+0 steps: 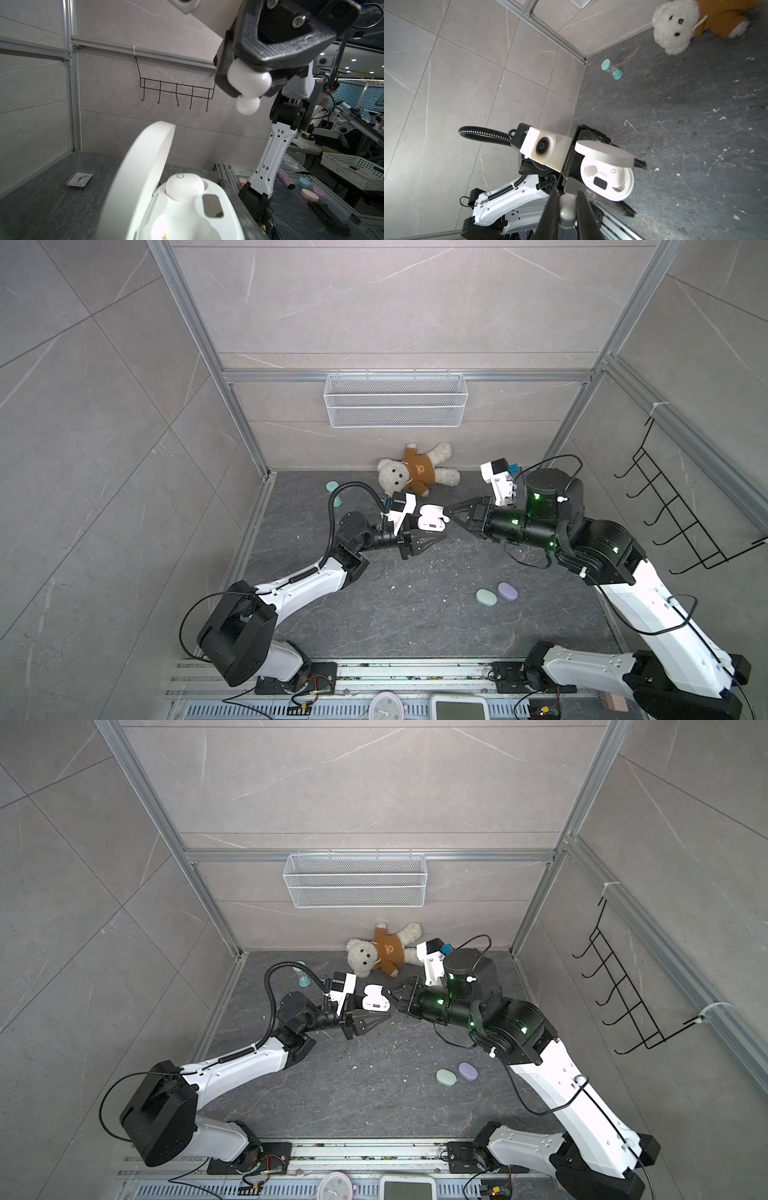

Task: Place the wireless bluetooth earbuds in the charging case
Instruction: 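Lift the earbud and carry it toward the open case in the left gripper, then lower the earbud into the empty case slot with the right gripper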

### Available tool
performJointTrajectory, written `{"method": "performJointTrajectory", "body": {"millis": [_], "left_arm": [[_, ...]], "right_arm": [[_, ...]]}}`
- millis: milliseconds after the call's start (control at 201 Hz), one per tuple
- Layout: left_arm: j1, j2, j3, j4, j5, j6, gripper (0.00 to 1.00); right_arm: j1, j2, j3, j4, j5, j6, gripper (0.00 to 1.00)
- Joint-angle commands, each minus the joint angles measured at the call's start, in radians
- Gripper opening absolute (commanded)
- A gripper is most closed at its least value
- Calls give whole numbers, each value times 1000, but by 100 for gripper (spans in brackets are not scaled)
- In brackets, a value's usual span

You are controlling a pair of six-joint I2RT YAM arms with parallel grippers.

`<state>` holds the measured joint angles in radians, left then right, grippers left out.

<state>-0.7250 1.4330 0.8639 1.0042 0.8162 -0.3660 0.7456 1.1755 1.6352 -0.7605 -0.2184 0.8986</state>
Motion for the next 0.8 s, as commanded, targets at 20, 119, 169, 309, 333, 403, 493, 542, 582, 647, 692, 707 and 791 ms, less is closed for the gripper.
{"method": "performJointTrajectory", "body": {"millis": [20,119,169,309,333,403,493,542,582,647,692,707,791], "left_arm": [[-8,1,41,85,15,-12,18],[-10,1,42,92,16,-13,18],[-12,0,40,94,16,-14,18],[-15,-6,40,97,16,-15,18],[-16,-8,38,97,16,-16,18],[-18,-11,37,97,16,-15,18],[-20,-13,34,100,16,-16,18],[-21,-15,34,100,16,-15,18],[-22,-17,33,101,16,-16,18],[-22,-19,32,102,15,-15,18],[-24,-22,32,101,15,-14,18],[-24,-22,31,102,14,-14,18],[-24,-25,29,101,15,-13,18]], "right_arm": [[26,19,-15,65,-7,16,15],[45,21,-30,73,9,21,15],[51,20,-46,86,12,28,15],[62,21,-88,134,17,46,15],[63,21,-92,138,20,48,15],[65,23,-99,142,27,49,15],[65,23,-109,153,35,55,15],[65,22,-113,161,39,57,15],[64,21,-117,164,41,59,15],[65,22,-118,163,48,60,15],[65,23,-120,162,49,62,15],[65,23,-120,161,50,62,15],[66,24,-121,155,53,62,15]]}}
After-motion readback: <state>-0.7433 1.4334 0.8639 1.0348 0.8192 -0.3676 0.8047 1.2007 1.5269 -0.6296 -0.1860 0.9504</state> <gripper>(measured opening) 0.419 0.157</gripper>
